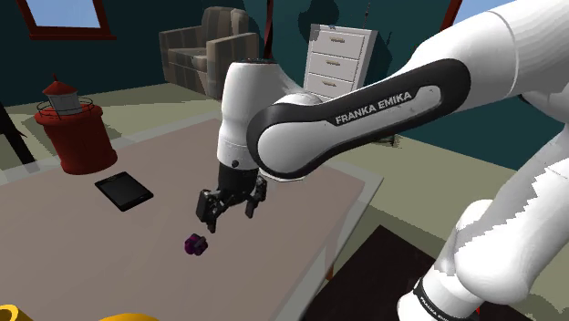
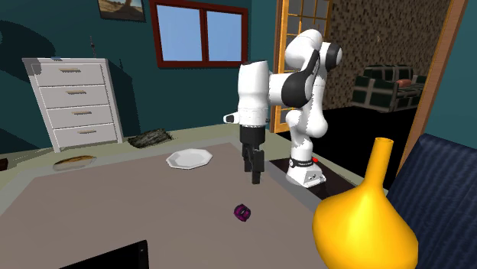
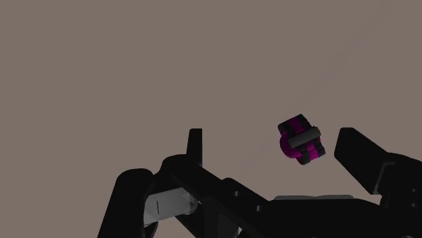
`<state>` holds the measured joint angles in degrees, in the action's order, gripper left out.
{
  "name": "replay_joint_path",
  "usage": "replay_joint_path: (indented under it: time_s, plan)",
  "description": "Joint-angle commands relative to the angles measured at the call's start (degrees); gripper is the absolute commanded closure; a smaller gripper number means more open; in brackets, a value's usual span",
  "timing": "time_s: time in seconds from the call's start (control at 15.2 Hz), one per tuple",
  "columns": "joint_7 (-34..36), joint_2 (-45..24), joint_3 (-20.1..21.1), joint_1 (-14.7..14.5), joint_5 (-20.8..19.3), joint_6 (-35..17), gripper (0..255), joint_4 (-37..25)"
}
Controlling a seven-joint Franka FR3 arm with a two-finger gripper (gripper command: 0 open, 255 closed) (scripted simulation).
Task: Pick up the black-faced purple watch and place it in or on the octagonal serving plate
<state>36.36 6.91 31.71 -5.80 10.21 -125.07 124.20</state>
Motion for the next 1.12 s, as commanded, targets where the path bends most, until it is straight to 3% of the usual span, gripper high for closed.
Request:
replay_joint_path:
  time_s: [0.0,0.2,0.66,1.06]
  plan:
    - [3.16,-4.92,1.53,-0.30,-2.63,-1.43,0,-3.44]
    - [7.20,-10.64,2.73,-1.56,-6.23,-2.91,0,-7.43]
    - [8.99,-14.30,2.59,-2.44,-8.81,-7.79,0,-5.70]
    - [9.15,-14.63,2.56,-2.53,-9.05,-8.18,0,-5.59]
